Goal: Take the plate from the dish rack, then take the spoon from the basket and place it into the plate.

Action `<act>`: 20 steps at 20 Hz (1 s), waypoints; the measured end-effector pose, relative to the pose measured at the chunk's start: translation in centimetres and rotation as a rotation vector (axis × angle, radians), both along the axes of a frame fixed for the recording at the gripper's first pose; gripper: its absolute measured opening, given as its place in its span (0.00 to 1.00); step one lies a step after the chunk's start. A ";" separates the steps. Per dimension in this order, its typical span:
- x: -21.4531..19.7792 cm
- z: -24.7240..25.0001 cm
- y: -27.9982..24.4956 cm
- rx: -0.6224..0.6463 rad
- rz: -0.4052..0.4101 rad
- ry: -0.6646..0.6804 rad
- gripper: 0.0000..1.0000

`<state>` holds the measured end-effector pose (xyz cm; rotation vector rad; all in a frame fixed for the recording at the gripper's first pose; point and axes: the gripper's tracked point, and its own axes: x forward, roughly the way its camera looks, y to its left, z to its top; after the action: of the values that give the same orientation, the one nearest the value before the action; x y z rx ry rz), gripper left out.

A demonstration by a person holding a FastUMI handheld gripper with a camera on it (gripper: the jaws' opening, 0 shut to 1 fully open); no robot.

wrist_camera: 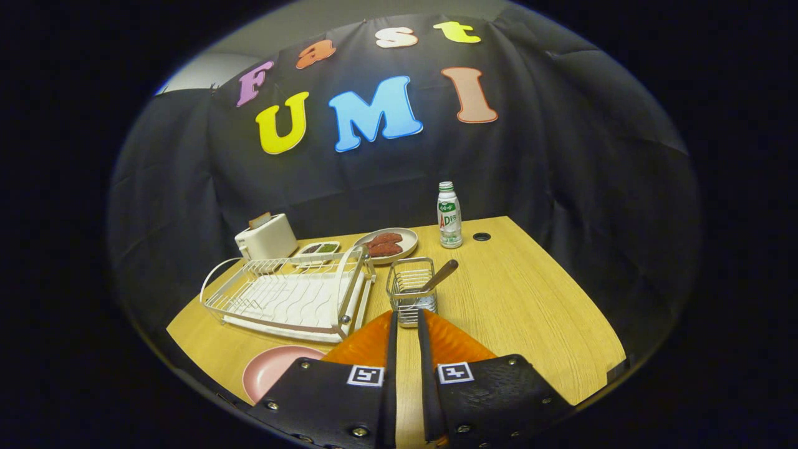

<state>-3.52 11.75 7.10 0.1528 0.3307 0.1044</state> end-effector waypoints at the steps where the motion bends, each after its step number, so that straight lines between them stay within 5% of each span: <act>1: 0.3 0.2 -0.5 0.004 -0.012 -0.013 0.17; 20: 10.2 -1.5 -3.0 0.004 0.051 -0.193 0.17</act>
<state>6.70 8.72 5.65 0.1374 0.1418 0.1687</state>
